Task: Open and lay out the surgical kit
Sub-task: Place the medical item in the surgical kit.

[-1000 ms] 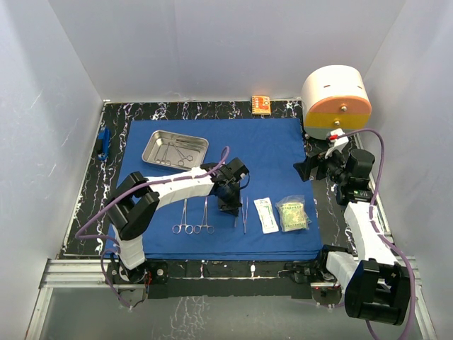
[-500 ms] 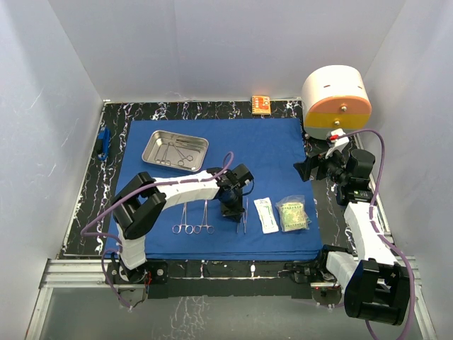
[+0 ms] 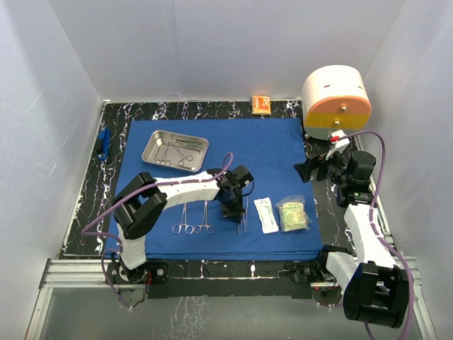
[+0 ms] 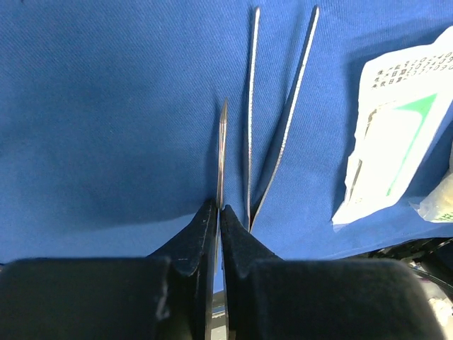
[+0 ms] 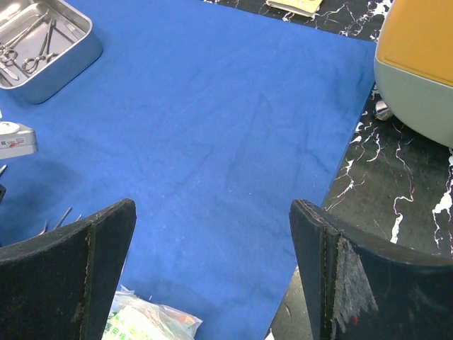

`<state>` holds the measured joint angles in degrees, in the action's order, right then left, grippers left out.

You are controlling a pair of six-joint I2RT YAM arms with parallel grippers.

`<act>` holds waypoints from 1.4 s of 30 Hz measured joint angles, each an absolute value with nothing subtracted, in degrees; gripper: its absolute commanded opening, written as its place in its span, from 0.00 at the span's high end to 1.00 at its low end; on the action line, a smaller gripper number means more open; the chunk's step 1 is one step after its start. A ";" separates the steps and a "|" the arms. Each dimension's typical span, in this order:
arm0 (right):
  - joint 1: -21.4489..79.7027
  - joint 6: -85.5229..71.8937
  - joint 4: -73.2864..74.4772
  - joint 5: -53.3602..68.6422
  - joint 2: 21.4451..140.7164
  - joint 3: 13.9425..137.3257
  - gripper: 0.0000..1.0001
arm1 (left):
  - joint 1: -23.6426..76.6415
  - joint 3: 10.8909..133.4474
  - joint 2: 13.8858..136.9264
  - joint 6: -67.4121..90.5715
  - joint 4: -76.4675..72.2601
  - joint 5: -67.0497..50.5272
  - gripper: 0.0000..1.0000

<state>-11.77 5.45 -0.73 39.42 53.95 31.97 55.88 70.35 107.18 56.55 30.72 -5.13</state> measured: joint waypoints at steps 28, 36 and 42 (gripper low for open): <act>-12.12 5.41 -1.52 40.88 53.49 31.05 0.10 | 54.43 69.19 107.50 56.66 29.02 -5.54 0.92; -12.12 5.41 -1.54 41.47 53.47 31.05 0.10 | 54.13 68.58 107.59 56.82 28.05 -6.83 0.92; -12.12 5.39 -1.54 41.78 53.47 31.05 0.10 | 53.67 67.85 107.53 57.47 26.94 -8.01 0.89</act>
